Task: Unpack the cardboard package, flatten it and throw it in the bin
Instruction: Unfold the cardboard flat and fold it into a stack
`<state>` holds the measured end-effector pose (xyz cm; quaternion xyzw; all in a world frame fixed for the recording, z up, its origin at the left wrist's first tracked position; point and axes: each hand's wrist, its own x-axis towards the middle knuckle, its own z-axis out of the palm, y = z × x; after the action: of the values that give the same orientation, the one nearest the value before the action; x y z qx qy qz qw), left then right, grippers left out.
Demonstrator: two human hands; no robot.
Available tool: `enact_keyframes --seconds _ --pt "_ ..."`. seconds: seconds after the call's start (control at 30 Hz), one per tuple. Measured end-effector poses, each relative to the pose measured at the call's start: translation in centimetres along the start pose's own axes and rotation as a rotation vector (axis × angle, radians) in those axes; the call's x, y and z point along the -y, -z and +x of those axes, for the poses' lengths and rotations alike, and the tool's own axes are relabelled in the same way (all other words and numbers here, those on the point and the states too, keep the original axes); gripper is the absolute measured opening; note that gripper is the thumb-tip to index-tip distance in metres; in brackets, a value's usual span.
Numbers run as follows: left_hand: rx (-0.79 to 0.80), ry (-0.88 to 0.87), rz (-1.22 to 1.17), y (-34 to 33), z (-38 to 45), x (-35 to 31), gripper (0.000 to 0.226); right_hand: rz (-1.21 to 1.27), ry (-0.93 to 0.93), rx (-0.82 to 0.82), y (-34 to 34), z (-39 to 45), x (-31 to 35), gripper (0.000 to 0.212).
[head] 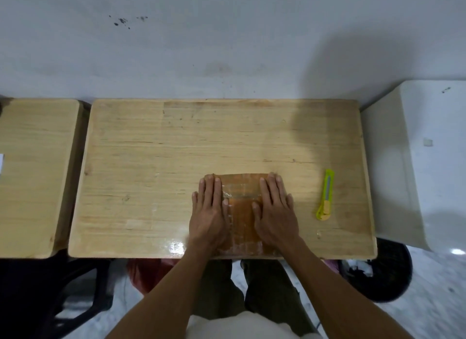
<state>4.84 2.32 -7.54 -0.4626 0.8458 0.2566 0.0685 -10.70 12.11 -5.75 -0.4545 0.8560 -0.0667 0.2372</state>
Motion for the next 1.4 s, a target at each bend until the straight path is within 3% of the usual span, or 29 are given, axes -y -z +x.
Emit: enact_keyframes --seconds 0.33,1.23,1.4 --pt "-0.095 -0.039 0.173 -1.5 0.2 0.0 0.063 -0.048 -0.036 -0.072 -2.1 -0.2 0.6 0.067" --pt "-0.174 -0.051 0.174 -2.2 0.3 -0.1 0.068 -0.069 -0.051 -0.154 -3.8 0.1 0.4 0.07" --pt "-0.142 0.056 0.112 -1.9 -0.3 -0.2 0.068 -0.003 -0.157 -0.188 -3.8 -0.9 0.5 0.072"
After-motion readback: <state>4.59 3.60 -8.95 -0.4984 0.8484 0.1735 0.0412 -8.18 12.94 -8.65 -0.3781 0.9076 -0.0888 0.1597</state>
